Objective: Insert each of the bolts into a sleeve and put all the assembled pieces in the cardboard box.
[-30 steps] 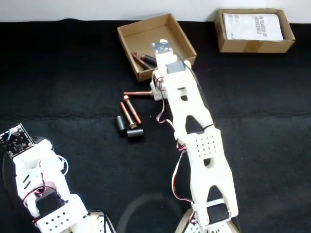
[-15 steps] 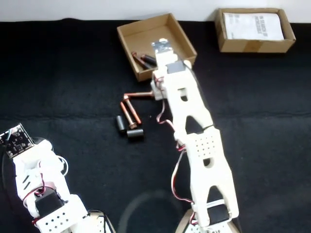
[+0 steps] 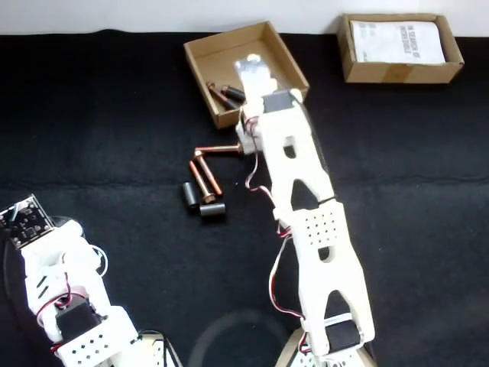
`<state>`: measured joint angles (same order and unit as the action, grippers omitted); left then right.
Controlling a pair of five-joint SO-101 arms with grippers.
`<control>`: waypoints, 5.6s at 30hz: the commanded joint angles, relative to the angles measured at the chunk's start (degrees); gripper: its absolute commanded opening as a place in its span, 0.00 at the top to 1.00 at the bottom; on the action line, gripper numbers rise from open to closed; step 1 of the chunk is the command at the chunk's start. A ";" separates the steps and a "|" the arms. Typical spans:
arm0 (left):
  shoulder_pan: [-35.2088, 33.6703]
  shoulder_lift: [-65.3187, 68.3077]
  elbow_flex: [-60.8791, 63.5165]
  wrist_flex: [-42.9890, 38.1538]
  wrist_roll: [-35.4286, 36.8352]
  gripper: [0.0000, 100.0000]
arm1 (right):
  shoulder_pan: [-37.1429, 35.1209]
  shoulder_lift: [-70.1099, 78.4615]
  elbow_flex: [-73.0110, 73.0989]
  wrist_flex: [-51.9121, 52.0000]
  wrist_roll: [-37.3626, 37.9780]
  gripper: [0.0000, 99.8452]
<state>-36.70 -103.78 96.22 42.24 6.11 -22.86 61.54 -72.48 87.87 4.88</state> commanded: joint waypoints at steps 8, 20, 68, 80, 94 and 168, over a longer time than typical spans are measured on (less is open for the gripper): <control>3.65 1.98 1.01 -0.09 -0.35 0.99 | 3.21 -13.85 -25.10 13.23 0.79 0.99; 5.67 7.69 1.36 -0.09 -6.15 0.95 | 4.18 -52.97 -12.00 13.23 0.79 0.99; 38.46 93.67 -106.24 57.05 -27.52 0.87 | 68.26 -166.46 135.16 -35.82 6.86 0.99; 48.57 118.02 -122.77 57.85 -64.09 0.87 | 74.68 -166.46 146.95 -51.03 7.21 0.99; 49.19 157.05 -164.53 57.32 -77.63 0.87 | 77.76 -166.46 150.81 -54.46 7.38 0.99; 51.65 75.38 -127.87 58.73 -31.30 0.99 | 11.82 -166.37 150.99 -57.89 -10.99 0.99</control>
<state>11.12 -17.63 -43.12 101.05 -25.54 -8.00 -104.18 83.30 30.90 -5.58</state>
